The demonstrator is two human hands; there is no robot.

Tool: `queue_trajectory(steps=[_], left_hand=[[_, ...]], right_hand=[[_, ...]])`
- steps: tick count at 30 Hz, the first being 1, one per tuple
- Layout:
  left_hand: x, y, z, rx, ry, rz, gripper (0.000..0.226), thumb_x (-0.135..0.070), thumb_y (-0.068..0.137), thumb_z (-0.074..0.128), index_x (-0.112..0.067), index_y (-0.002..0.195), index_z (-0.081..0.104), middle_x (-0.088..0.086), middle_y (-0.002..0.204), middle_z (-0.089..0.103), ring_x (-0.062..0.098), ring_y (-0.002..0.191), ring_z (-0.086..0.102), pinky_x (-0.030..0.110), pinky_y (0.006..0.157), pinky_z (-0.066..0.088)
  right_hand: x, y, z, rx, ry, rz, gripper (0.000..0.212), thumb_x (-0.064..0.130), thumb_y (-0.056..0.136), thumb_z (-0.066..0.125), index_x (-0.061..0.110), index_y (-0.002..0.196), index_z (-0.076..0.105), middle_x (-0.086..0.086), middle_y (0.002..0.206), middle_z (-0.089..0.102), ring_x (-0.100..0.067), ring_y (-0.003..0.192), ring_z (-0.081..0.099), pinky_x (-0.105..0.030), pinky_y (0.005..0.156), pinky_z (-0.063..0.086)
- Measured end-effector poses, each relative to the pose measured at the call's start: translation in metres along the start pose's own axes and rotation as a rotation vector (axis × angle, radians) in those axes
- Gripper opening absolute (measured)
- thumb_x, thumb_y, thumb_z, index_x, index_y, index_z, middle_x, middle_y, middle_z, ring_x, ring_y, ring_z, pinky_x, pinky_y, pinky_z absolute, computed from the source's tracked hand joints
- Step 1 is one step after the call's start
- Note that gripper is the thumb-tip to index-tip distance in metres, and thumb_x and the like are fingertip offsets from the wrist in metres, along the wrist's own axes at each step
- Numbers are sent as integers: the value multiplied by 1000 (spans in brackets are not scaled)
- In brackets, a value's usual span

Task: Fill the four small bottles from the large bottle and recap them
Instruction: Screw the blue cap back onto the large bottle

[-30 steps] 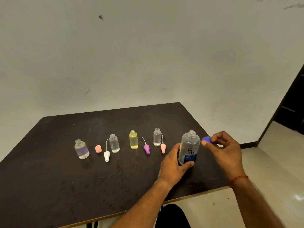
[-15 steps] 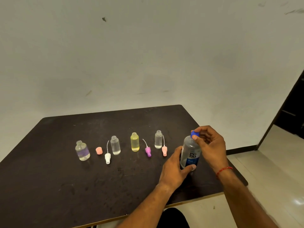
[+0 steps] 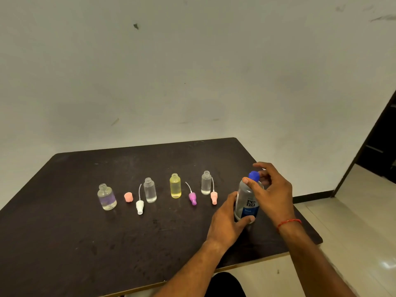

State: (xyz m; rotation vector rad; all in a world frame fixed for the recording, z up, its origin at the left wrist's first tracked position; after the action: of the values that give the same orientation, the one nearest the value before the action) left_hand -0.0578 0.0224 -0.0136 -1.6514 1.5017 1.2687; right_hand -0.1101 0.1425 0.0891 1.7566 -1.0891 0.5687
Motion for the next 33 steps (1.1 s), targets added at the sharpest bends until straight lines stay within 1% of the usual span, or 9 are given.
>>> queue_trajectory(steps=[3,6,12,14,17,20,23,26,33], left_hand=[[1,1,0,0,-4,4,69,-42,85,79,-52,140,38,-23,139,58,0,129,55,34,108,51],[2,0,1,0,-11,3,68,-41,85,79,-52,139,39,-23,137,59,0,128,56,35,107,52],[1,0,0,-3,-14,-2,66,-41,85,79,-54,137,40,-24,136,59,-2,126,57,33,106,53],[1,0,1,-2,-14,-1,67,-42,85,79,-52,138,40,-24,137,59,-1,127,57,34,106,53],[1,1,1,4,-5,-7,67,-43,85,79,-54,138,39,-25,138,57,-2,128,55,33,108,51],[0,1,-1,3,6,-7,65,-43,84,79,-61,132,38,-29,132,58,-7,124,55,25,105,49],[0,-1,-2,-3,4,-2,65,-42,85,79,-59,134,39,-29,131,59,-9,122,55,23,103,50],[-1,-1,-1,1,0,1,65,-42,85,79,-59,133,39,-32,129,57,-8,123,55,24,104,50],[-3,-2,-1,-1,-11,-5,64,-43,85,79,-61,132,39,-30,134,57,-4,126,55,30,106,51]], right_hand=[[-1,1,-1,74,71,-35,53,17,85,73,30,133,54,10,119,60,-8,104,58,-25,89,48],[-4,-1,-1,67,30,-55,39,12,87,70,31,119,63,11,114,61,-11,105,59,-30,93,52],[-2,3,3,-38,-21,-27,32,25,77,80,24,105,63,3,100,59,-12,86,58,-14,75,47],[-2,3,4,-45,-29,-6,36,30,75,80,24,106,62,2,98,58,-12,84,58,-20,77,51],[-1,1,3,-24,-6,17,52,36,76,77,23,123,58,6,107,58,-11,93,58,-25,82,50],[0,-1,0,-15,86,-34,50,19,85,72,24,132,55,9,118,58,-7,102,57,-15,81,46],[-2,-4,1,4,67,-94,33,11,90,66,24,120,65,6,120,63,-11,106,60,-28,90,54],[-3,-2,2,-22,10,-87,23,14,88,69,20,110,70,2,111,66,-14,100,63,-37,90,57],[6,2,4,-75,-73,-5,35,35,75,78,19,105,67,-1,98,55,-15,85,56,-26,79,52]])
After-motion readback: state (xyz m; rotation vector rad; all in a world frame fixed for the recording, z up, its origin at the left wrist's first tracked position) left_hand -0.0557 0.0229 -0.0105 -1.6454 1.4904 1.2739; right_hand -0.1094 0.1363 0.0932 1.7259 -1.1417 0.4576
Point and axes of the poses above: each hand's wrist, its own y-axis towards the middle knuckle, its own z-axis out of the palm, x = y × z, the point moved 3 cm from there along y, towards the middle knuckle
